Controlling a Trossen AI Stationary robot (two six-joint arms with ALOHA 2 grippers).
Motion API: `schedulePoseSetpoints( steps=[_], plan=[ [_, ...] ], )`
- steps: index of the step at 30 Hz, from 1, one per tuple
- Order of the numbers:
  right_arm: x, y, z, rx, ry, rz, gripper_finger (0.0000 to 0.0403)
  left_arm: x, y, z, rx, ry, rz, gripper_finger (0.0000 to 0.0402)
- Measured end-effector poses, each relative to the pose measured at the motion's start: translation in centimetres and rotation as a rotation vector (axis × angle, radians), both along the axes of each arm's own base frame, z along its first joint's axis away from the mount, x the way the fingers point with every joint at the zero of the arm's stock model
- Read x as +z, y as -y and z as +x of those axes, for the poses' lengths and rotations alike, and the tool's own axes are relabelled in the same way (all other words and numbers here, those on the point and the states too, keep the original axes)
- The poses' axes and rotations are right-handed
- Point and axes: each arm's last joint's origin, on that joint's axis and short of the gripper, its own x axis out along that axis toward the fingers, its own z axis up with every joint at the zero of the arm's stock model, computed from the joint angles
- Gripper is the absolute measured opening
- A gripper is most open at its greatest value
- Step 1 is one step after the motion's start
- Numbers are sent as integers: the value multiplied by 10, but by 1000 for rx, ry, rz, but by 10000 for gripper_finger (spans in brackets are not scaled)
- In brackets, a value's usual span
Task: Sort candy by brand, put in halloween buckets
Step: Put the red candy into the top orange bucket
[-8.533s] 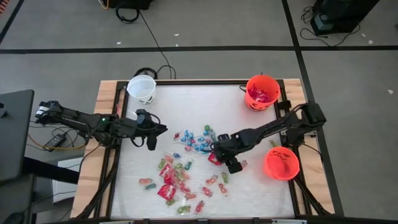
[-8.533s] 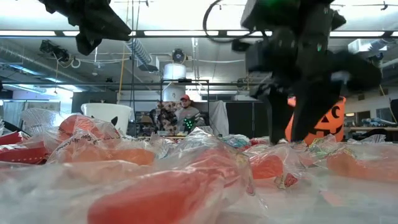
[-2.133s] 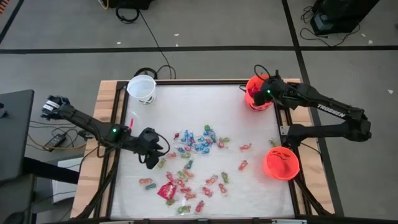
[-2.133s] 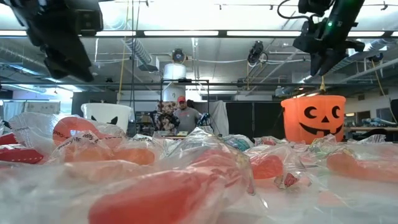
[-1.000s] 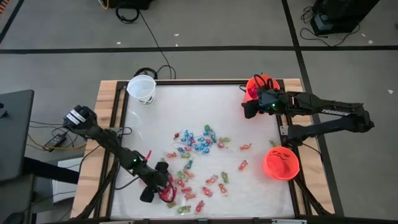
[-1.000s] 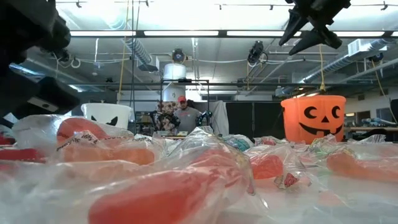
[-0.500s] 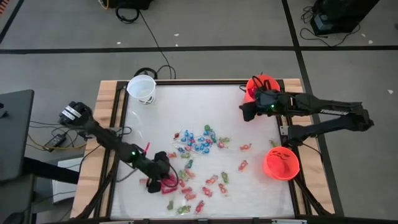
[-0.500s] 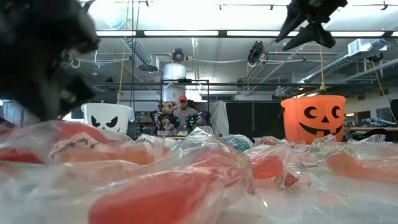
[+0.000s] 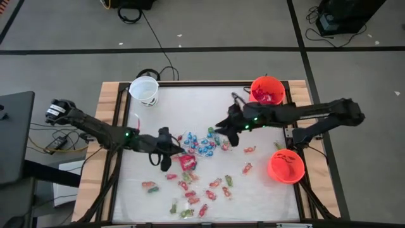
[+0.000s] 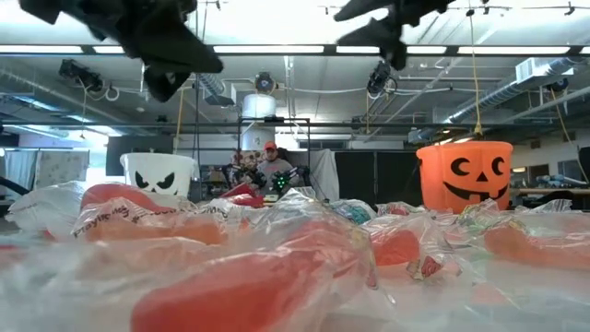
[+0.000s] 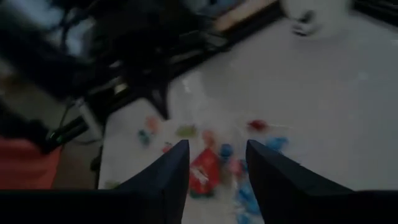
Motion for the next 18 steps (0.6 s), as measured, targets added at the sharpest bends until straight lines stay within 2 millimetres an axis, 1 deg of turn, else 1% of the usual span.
schedulePoseSetpoints(
  steps=[2, 4, 7, 11, 15, 18],
  plan=[
    [-8, -5, 11, 54, 2, -5, 183, 7, -3, 3, -2, 16, 20, 1],
    [-22, -9, 21, 106, -30, -6, 196, 11, -6, 5, 4, 27, 25, 1],
    [-46, -15, 35, 168, -107, -34, 219, 12, -10, 6, 24, 29, 13, 11],
    [-78, -23, 51, 256, -176, -140, 244, 16, -15, 6, 73, 47, -54, 35],
    [-100, -28, 65, 346, -177, -249, 247, 19, -21, 4, 123, 57, -115, 57],
    [-109, -31, 77, 409, -177, -317, 242, 21, -24, 1, 143, 59, -134, 66]
  ],
)
